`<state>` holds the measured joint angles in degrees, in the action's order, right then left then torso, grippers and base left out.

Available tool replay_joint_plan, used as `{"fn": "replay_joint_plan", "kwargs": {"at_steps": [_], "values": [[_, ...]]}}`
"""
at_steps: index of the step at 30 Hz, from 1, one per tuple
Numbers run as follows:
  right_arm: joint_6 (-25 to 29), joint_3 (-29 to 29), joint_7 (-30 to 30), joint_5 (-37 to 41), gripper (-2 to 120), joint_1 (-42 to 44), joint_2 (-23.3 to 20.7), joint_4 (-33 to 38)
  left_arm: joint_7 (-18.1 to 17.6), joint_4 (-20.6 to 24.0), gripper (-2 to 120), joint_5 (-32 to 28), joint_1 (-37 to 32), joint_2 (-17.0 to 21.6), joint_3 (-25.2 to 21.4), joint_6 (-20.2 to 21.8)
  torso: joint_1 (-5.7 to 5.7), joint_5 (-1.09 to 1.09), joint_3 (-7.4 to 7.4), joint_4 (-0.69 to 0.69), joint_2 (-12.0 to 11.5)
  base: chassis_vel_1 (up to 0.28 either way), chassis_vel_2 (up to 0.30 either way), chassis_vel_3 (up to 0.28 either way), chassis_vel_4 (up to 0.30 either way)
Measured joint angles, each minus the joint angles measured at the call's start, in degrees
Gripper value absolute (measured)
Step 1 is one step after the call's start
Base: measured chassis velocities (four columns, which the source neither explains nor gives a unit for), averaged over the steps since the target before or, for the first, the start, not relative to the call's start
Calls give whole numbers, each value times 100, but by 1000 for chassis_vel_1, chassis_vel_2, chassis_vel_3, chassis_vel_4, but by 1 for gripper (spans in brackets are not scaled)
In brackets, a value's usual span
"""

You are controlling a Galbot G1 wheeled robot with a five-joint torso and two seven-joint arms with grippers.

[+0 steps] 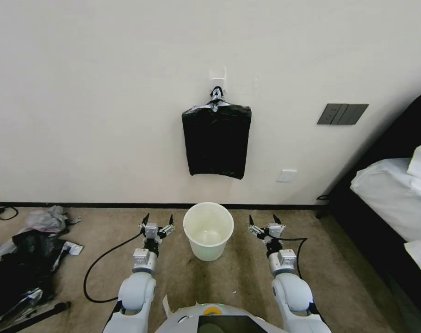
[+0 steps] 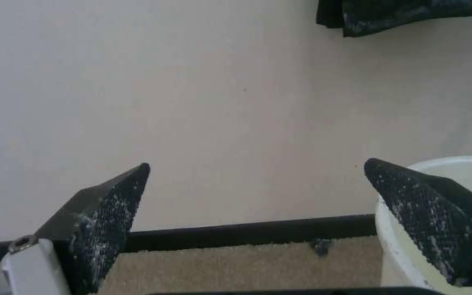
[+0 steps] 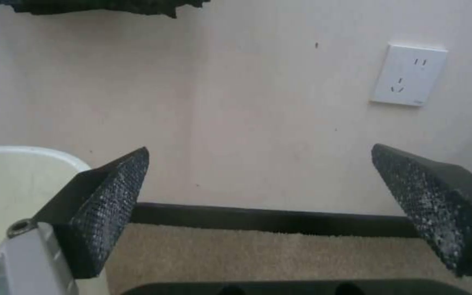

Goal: Place a trash bag onto the trash bin.

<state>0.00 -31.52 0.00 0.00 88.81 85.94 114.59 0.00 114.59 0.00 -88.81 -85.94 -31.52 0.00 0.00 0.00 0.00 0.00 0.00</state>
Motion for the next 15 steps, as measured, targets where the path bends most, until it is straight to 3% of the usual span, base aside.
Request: {"fn": "replay_joint_plan", "kwargs": {"at_steps": [15], "values": [[0,0,0,0,100,0,0,0,0,0,100,0,0,0,0,0,0,0,0,0,0,0,0,0,0]]}}
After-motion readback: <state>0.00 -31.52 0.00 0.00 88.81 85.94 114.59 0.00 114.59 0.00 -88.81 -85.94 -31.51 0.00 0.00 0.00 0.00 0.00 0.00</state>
